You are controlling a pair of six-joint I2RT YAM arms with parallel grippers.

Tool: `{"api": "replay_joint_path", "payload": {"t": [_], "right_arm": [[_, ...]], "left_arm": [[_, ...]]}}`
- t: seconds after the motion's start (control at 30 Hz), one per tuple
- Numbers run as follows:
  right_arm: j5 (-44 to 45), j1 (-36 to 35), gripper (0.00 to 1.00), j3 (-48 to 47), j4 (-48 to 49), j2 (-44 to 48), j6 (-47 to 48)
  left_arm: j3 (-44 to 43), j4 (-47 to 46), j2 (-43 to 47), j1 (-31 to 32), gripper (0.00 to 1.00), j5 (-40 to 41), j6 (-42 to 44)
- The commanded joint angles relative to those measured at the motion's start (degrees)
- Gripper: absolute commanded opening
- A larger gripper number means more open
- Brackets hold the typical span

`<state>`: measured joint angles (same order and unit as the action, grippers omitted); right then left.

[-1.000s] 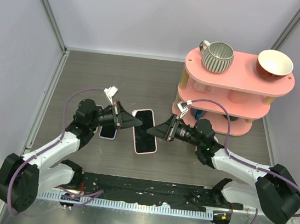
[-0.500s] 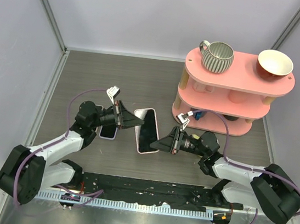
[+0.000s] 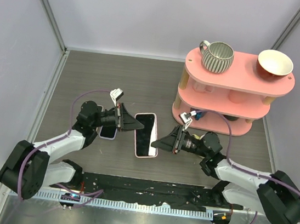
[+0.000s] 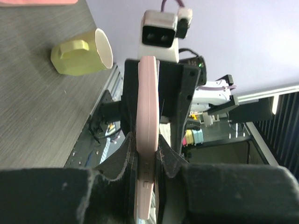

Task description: Put the phone into the phone case

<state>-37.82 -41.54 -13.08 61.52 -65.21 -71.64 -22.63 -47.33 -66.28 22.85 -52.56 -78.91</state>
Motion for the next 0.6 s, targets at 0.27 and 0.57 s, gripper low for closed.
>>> {"api": "replay_joint_path", "payload": {"t": [0.27,0.57], "right_arm": [[11.38,-0.12,0.61,-15.39,-33.13,6.87,17.59],[9.08,-0.03,0.46,-16.45,-29.7,6.23,15.82]], "left_arm": [[-0.83,-5.05,1.33,4.57,0.0,-5.63,0.87],[-1.45,-2.77,1.59,4.66,0.0,-7.21,1.66]]}}
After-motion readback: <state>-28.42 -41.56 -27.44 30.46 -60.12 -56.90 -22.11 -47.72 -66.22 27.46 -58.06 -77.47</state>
